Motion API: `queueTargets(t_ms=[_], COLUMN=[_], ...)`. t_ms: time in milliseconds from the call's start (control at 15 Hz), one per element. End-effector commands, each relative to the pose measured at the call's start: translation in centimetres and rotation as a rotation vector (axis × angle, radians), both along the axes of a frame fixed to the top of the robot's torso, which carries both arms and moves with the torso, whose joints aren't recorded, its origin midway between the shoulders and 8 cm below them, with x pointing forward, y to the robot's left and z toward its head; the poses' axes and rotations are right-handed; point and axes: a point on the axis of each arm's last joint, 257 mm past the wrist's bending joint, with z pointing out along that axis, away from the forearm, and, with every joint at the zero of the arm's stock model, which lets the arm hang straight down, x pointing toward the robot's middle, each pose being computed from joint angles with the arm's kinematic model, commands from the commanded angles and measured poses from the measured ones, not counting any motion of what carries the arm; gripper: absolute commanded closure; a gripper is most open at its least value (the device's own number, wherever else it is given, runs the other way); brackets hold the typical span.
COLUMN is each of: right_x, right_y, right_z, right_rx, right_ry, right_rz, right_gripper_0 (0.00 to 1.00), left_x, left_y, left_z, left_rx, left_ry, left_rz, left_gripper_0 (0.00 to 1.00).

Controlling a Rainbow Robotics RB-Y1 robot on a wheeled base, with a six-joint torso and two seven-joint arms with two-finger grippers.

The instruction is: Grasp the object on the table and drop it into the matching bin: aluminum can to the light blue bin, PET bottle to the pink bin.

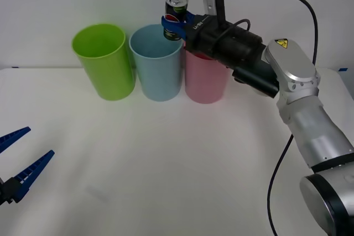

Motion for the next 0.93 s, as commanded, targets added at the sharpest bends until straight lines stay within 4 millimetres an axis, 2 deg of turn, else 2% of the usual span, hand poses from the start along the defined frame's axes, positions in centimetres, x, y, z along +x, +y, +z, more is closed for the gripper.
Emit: queueTargets(t_ms=[67, 467, 933], right_x=[1.1, 2.7, 3.1], right_y=[2.0, 4.2, 4.6], right_z=[0.4, 1.3, 1.1], right_rx=[-0.01, -0.014, -0.022], right_ry=[0.015, 0.011, 0.006], right_rz=[0.006, -0.057, -0.083], right_gripper_0=[1.0, 1.0, 1.0], left_x=[0.0, 0.0, 0.0], left_y=[0.0, 0.0, 0.0], left_z=[0.0, 0.0, 0.0], left_rx=[0.0, 0.0, 0.0], left_ry=[0.0, 0.0, 0.0], left_rz=[0.0, 0.0, 0.0], left_gripper_0=[0.0, 0.0, 0.0])
